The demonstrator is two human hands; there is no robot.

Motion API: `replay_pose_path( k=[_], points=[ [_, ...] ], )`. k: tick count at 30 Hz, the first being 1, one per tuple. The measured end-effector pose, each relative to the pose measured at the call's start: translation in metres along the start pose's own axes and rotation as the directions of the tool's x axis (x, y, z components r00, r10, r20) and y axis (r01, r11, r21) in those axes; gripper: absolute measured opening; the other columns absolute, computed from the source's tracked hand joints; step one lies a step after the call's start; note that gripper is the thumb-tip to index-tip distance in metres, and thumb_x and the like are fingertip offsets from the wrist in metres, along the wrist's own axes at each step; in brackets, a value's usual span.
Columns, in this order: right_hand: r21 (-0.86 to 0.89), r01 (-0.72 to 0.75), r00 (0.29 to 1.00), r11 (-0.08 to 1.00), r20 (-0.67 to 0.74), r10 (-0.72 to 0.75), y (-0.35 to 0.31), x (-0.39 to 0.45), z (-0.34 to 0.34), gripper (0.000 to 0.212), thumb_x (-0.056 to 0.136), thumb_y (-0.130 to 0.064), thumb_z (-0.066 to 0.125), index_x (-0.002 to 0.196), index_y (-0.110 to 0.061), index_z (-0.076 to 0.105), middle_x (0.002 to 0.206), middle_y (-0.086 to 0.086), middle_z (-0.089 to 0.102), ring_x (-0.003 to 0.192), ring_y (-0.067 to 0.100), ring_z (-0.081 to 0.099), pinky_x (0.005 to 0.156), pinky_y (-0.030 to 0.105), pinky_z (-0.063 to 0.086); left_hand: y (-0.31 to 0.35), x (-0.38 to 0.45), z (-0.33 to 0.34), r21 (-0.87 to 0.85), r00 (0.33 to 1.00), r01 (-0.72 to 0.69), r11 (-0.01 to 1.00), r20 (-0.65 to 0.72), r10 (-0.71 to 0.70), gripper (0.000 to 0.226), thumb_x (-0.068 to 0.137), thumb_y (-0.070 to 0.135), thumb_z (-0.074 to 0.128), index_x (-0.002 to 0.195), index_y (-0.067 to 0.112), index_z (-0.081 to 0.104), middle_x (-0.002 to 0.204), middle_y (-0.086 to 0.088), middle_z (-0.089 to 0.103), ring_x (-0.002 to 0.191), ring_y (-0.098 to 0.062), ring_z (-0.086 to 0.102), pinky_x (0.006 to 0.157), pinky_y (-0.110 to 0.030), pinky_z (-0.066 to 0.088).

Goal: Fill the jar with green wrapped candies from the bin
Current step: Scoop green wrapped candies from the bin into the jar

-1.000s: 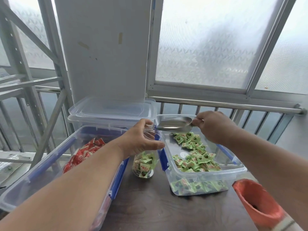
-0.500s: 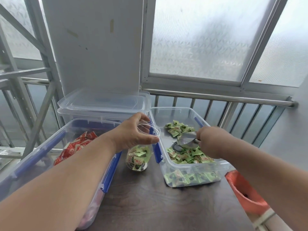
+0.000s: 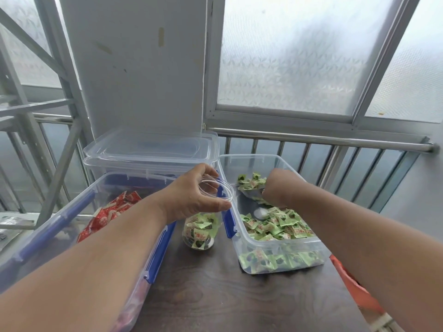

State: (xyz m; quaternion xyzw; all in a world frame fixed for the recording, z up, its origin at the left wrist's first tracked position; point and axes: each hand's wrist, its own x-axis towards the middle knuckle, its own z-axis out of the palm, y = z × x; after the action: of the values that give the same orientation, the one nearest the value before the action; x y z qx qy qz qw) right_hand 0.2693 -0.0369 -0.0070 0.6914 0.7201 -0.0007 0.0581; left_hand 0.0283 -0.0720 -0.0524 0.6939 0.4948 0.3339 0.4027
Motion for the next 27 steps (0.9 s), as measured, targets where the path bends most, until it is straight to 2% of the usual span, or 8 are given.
replay_pose_path(
  k=[5, 9, 11, 14, 18, 22, 25, 27],
  points=[
    [0.172, -0.025, 1.000, 0.985, -0.012, 0.027, -0.008, 0.027, 0.019, 0.021, 0.096, -0.016, 0.056, 0.104, 0.001, 0.065, 0.082, 0.008, 0.059, 0.087, 0.031, 0.062, 0.069, 0.033, 0.049, 0.002, -0.001, 0.001, -0.009, 1.000, -0.002, 1.000, -0.005, 0.002, 0.072, 0.079, 0.035, 0.100, 0.136, 0.033, 0.055, 0.131, 0.008, 0.069, 0.117, -0.010, 0.072, 0.086, -0.022, 0.062],
    [0.276, -0.112, 0.976, 0.955, 0.213, 0.052, -0.003, 0.034, 0.053, 0.030, 0.096, -0.010, 0.059, 0.123, 0.002, 0.066, 0.106, 0.015, 0.069, 0.103, 0.036, 0.073, 0.084, 0.041, 0.062, 0.001, 0.001, 0.001, -0.026, 1.000, -0.003, 1.000, -0.020, 0.002, 0.071, 0.078, 0.034, 0.101, 0.134, 0.032, 0.058, 0.129, 0.007, 0.072, 0.114, -0.011, 0.074, 0.087, -0.023, 0.062],
    [0.351, -0.158, 0.959, 0.923, 0.276, 0.059, 0.001, 0.040, 0.057, 0.025, 0.099, -0.008, 0.056, 0.119, 0.005, 0.064, 0.104, 0.020, 0.070, 0.093, 0.040, 0.075, 0.078, 0.045, 0.065, 0.001, 0.002, 0.001, -0.030, 1.000, 0.004, 1.000, -0.020, -0.004, 0.071, 0.078, 0.035, 0.101, 0.134, 0.033, 0.058, 0.129, 0.007, 0.072, 0.116, -0.011, 0.073, 0.090, -0.025, 0.062],
    [0.358, -0.172, 0.953, 0.918, 0.295, 0.063, 0.001, 0.040, 0.056, 0.024, 0.101, -0.010, 0.055, 0.116, 0.005, 0.063, 0.095, 0.020, 0.067, 0.080, 0.038, 0.072, 0.068, 0.041, 0.063, 0.001, 0.001, 0.000, -0.039, 1.000, 0.015, 0.999, -0.009, -0.015, 0.069, 0.080, 0.034, 0.100, 0.134, 0.033, 0.057, 0.129, 0.006, 0.071, 0.114, -0.012, 0.074, 0.084, -0.024, 0.063],
    [0.368, -0.168, 0.944, 0.915, 0.326, 0.042, 0.002, 0.042, 0.059, 0.024, 0.099, -0.007, 0.052, 0.117, 0.006, 0.061, 0.107, 0.024, 0.069, 0.082, 0.039, 0.071, 0.081, 0.046, 0.065, 0.003, 0.001, 0.001, -0.031, 1.000, 0.017, 0.999, -0.012, -0.018, 0.073, 0.076, 0.038, 0.100, 0.135, 0.034, 0.057, 0.130, 0.007, 0.071, 0.117, -0.014, 0.073, 0.089, -0.026, 0.064],
    [0.304, -0.110, 0.950, 0.946, 0.312, 0.010, 0.002, 0.043, 0.060, 0.009, 0.099, -0.006, 0.052, 0.099, 0.001, 0.059, 0.090, 0.017, 0.061, 0.069, 0.031, 0.062, 0.058, 0.035, 0.056, 0.002, 0.001, 0.001, -0.024, 1.000, 0.020, 0.999, -0.015, -0.021, 0.076, 0.074, 0.041, 0.100, 0.136, 0.035, 0.057, 0.132, 0.006, 0.071, 0.120, -0.014, 0.073, 0.096, -0.032, 0.064],
    [0.213, -0.059, 0.968, 0.975, 0.251, 0.003, 0.000, 0.044, 0.055, 0.015, 0.098, -0.006, 0.058, 0.085, -0.010, 0.061, 0.080, 0.007, 0.055, 0.068, 0.025, 0.055, 0.063, 0.030, 0.050, 0.002, 0.001, 0.001, -0.026, 1.000, 0.020, 0.999, -0.022, -0.021, 0.071, 0.079, 0.034, 0.101, 0.136, 0.033, 0.057, 0.132, 0.004, 0.072, 0.119, -0.016, 0.074, 0.095, -0.033, 0.066],
    [0.164, -0.046, 0.981, 0.985, 0.196, 0.013, 0.001, 0.047, 0.051, 0.015, 0.099, -0.008, 0.059, 0.104, -0.005, 0.073, 0.085, 0.007, 0.060, 0.080, 0.025, 0.055, 0.074, 0.031, 0.047, 0.003, 0.002, 0.002, -0.028, 1.000, 0.015, 1.000, -0.022, -0.016, 0.070, 0.080, 0.031, 0.100, 0.135, 0.031, 0.057, 0.131, 0.003, 0.072, 0.117, -0.016, 0.075, 0.091, -0.030, 0.067]
  ],
)
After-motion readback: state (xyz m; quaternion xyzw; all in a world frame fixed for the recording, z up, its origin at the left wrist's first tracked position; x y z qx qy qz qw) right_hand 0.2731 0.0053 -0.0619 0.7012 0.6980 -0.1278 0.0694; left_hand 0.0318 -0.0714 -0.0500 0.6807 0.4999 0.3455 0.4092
